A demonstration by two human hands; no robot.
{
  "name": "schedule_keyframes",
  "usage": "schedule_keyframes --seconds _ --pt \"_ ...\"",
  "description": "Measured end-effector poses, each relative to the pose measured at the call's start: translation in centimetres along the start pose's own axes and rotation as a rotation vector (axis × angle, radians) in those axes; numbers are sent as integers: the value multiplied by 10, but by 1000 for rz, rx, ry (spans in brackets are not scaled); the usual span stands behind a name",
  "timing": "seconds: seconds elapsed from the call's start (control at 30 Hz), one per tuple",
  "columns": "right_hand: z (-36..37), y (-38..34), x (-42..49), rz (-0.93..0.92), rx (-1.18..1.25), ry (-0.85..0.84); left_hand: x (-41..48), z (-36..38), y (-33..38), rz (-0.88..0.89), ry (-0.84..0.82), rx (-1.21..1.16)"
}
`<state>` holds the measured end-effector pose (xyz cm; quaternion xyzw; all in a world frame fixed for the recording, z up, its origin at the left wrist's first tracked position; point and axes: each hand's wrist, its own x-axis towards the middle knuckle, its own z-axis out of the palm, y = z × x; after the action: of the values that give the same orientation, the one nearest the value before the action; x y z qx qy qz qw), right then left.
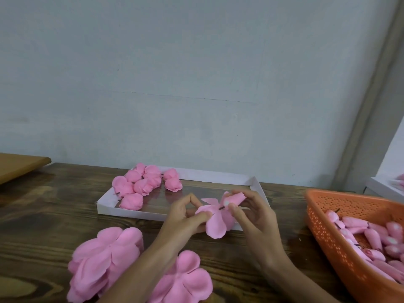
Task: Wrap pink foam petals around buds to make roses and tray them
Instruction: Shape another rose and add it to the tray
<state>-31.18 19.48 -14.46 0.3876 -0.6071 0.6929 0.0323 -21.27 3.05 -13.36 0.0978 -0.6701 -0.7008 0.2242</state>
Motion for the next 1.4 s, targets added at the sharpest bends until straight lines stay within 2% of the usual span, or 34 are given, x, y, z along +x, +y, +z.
schedule_keyframes --seconds 0.23,0.47,0.7,0.83,0.97,1.13,1.27,1.4 --pt "-1 1 1 27 -28 -4 -3 1 -2 2 -53 -37" --pt "0 -1 0 -4 -168 -20 -5 1 -4 44 -100 -65" --pt "-3 -3 0 -13 -273 -44 -5 2 -4 117 -134 30" --pt "-4 -5 2 -104 -353 -13 -6 4 -3 185 -149 64" --pt "-4 -11 5 -134 -336 -17 -7 5 -2 222 -179 75" --pt "-6 -13 3 -24 -179 -49 -9 5 -2 245 -285 107" --pt "-5 -18 2 53 -62 -53 -10 6 0 252 -288 110" --pt "-2 -20 3 55 -95 -81 -10 6 -2 219 -256 89"
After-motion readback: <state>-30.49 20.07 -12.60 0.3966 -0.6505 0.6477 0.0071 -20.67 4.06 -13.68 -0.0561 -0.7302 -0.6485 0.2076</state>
